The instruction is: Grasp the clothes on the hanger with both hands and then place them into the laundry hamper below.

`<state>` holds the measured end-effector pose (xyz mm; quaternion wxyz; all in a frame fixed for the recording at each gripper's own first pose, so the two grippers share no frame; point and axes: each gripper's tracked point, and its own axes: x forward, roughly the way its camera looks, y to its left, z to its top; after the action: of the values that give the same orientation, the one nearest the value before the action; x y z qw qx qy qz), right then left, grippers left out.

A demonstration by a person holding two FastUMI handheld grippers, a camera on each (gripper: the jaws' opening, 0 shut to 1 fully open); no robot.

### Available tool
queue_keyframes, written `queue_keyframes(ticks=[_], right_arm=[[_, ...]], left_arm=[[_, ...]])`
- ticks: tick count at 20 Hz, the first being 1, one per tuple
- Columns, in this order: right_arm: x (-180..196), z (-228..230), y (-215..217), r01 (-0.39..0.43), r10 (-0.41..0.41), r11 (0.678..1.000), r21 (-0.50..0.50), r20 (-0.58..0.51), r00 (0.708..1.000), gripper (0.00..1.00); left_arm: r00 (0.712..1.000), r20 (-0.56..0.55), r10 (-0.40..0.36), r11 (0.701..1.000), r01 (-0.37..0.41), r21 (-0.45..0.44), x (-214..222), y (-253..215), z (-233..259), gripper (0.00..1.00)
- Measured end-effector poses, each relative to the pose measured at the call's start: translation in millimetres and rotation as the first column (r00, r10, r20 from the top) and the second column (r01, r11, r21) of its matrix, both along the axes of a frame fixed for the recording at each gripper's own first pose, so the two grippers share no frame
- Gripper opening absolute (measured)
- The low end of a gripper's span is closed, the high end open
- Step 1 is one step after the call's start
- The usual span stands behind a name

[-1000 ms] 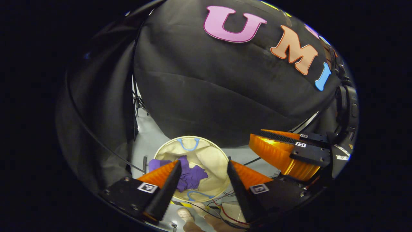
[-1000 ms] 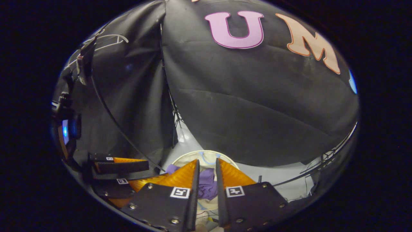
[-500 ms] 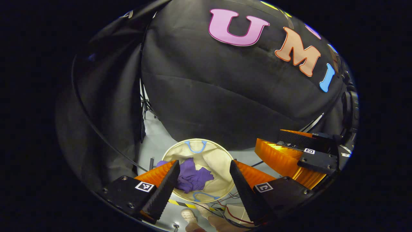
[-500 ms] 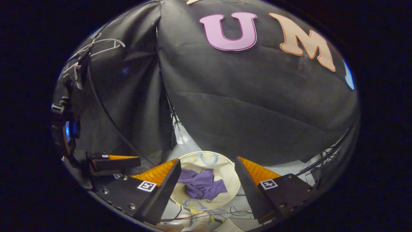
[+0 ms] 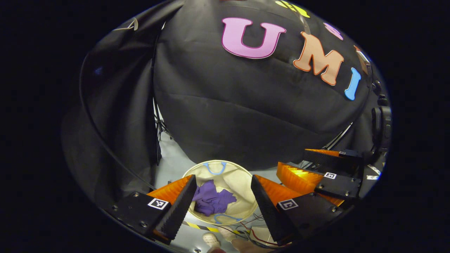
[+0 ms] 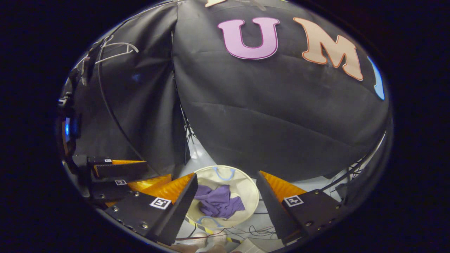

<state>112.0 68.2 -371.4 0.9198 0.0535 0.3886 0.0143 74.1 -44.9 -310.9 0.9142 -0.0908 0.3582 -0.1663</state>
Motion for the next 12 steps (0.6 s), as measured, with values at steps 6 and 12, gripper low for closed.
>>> queue_keyframes(ticks=[6,12], right_arm=[[1.8,15.9,-6.7,0.020,-0.020,1.000,-0.001,0.038,0.999,1.00],[11.9,48.6,-19.1,0.054,-0.055,0.998,0.009,0.107,0.993,0.94]], left_arm=[[0.999,0.054,-0.008,1.000,0.007,0.021,4.0,0.1,18.4,0.97],[0.989,0.147,0.004,1.000,-0.004,0.002,14.1,-2.4,56.1,0.97]])
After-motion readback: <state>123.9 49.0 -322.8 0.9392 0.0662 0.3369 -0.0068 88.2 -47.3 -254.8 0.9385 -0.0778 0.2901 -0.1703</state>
